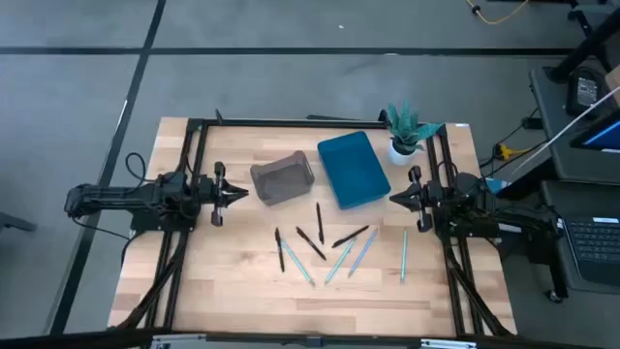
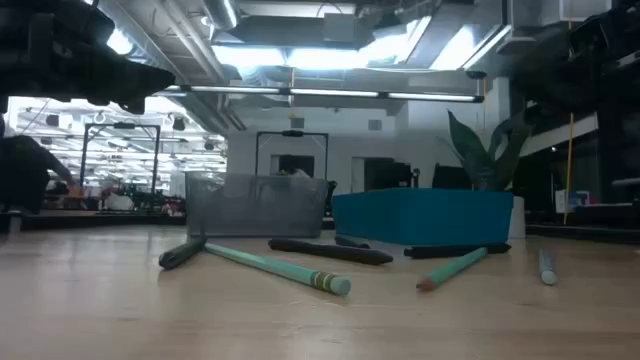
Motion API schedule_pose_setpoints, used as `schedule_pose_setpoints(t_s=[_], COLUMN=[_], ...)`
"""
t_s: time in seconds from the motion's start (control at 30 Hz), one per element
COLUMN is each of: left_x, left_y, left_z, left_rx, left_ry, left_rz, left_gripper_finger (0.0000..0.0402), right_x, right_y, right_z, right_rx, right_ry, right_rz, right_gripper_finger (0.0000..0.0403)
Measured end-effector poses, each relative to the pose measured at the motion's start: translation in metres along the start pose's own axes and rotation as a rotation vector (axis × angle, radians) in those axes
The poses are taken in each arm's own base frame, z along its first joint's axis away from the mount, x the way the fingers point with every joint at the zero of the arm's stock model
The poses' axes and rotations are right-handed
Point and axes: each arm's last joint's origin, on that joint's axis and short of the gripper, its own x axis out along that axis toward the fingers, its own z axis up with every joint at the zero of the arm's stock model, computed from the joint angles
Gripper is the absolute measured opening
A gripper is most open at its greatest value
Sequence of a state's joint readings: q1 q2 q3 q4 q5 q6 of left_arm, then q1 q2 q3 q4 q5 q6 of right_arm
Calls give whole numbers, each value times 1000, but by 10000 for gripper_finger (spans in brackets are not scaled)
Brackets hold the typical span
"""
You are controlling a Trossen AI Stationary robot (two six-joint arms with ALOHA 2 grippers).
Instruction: Sort pens & pencils
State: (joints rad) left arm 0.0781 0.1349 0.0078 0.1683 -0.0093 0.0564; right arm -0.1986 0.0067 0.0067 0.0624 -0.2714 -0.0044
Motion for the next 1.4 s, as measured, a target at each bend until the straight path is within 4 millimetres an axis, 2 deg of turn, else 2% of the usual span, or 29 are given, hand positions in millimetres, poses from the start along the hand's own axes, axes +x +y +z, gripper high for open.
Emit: schedule_pose_setpoints(t_s=[0.53,1.4], left_x=[0,0], left_y=[0,0], left_z=[0,0], left_rx=[0,0], left_ry=[0,0], left_rz=[0,0], left_gripper_finger=[51,9], right_x=[0,0], right_y=[0,0], right_z=[0,0], right_rx=[-1,-1], right_ry=[-1,-1], right_rz=[0,0], right_gripper_finger=[17,17])
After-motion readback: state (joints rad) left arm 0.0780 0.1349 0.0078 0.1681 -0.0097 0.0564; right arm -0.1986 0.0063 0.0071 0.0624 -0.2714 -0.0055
